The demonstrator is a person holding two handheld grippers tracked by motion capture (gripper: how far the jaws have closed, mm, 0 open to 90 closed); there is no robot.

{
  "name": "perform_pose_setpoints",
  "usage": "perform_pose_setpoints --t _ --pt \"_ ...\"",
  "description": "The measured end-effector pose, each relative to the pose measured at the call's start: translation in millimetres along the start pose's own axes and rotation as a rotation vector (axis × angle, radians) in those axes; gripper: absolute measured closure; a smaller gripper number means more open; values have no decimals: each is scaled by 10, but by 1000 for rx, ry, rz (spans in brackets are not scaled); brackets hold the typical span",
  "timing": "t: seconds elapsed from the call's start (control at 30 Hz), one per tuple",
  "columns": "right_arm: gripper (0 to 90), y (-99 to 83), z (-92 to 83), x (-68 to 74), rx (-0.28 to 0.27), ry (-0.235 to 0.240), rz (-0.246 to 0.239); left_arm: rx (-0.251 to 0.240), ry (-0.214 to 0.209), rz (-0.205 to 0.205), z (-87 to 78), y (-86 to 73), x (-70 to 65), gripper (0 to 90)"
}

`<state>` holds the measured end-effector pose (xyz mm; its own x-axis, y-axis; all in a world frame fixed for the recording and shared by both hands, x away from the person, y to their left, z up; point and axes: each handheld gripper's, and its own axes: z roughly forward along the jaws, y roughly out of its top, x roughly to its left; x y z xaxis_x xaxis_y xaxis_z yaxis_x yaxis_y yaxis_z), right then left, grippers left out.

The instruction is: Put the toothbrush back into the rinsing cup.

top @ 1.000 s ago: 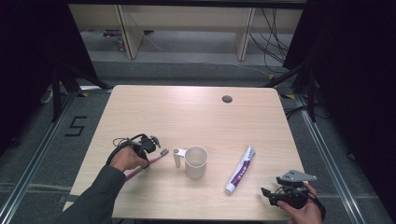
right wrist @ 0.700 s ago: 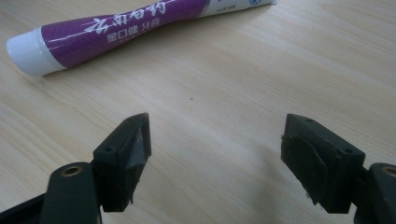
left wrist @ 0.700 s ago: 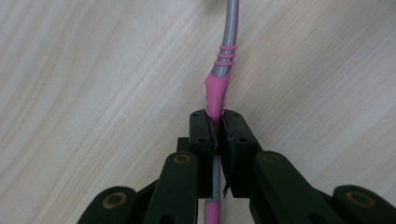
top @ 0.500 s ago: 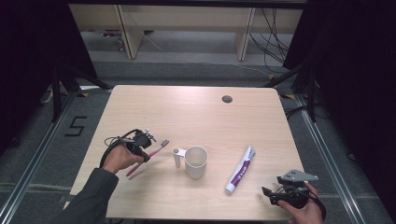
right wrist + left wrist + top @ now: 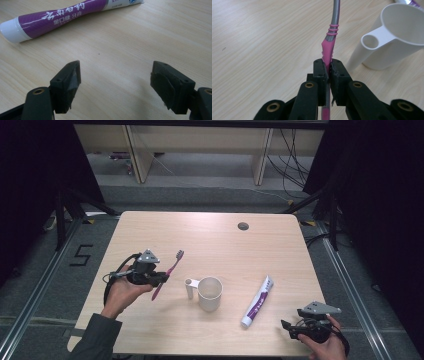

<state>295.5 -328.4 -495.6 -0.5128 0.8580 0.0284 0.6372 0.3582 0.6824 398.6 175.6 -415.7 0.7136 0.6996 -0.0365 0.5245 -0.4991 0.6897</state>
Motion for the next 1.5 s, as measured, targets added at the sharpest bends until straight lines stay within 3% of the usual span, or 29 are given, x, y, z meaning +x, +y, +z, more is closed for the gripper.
perform_pose_setpoints --t 0.1,0.17,0.2,0.27,0.37,0.4,0.47,0.5,0.53,0.57,0.63,0.67,0.7,0.77,0.83,0.87,0.9,0.97,1.03,1.2,1.27,1.3,1.37,1.43,1.5 --pt "250 0 10 -4 -14 -1 -13 -42 6 -9 -4 -32 -40 830" --pt "250 -2 -13 40 15 5 49 -85 1 -24 -11 -55 -48 830" --pt "251 2 2 -10 -10 -2 -15 -104 4 -27 -9 -72 -64 830" --pt "251 4 -2 -7 -4 1 -1 -133 -3 -34 5 -88 -84 830" --pt "251 -3 0 -6 -4 -3 1 -152 -5 -44 9 -105 -101 830" --pt "251 -4 -13 23 17 -3 41 -162 -7 -45 14 -114 -107 830" --pt "250 1 -13 18 13 1 36 -177 -17 -52 27 -127 -113 830" --pt "251 2 -8 -8 4 -1 2 -180 -18 -51 33 -137 -114 830" --pt "251 -8 -6 12 5 -5 22 -172 -23 -47 41 -140 -112 829" --pt "251 0 -7 -9 4 -5 -1 -175 -18 -43 40 -141 -109 830" --pt "251 2 -16 20 19 3 38 -197 -15 -57 27 -137 -102 830" --pt "251 2 -16 20 19 3 38 -219 -10 -75 31 -133 -116 830" --pt "251 2 -5 -1 2 1 8 -235 -3 -78 16 -129 -124 830" --pt "251 4 -6 0 0 0 7 -237 -14 -74 10 -126 -121 830" --pt "251 3 -1 -6 -6 -1 -4 -235 2 -57 -10 -121 -125 830" --pt "251 -2 -14 31 10 -1 46 -250 1 -57 -14 -121 -123 829" --pt "251 -8 -9 10 1 -8 9 -264 2 -66 -21 -122 -127 830" --pt "251 2 -17 33 8 7 47 -304 1 -84 -38 -114 -137 830" --pt "252 -7 -2 4 -4 1 9 -341 5 -84 -55 -107 -137 830" --pt "252 -1 -14 18 2 4 37 -415 -8 -95 -57 -92 -169 830" --pt "251 -1 -13 -13 -8 -8 -1 -432 -13 -101 -63 -79 -190 830" --pt "252 -3 -9 16 -6 0 39 -448 -13 -100 -68 -71 -202 830" --pt "252 -4 -15 18 -1 -5 45 -490 -18 -98 -84 -35 -233 829" --pt "251 -7 -3 -24 -22 -21 -16 -511 -22 -106 -102 -16 -258 829" --pt "252 -6 1 -31 -23 -10 -26 -519 -27 -102 -107 -6 -267 829"
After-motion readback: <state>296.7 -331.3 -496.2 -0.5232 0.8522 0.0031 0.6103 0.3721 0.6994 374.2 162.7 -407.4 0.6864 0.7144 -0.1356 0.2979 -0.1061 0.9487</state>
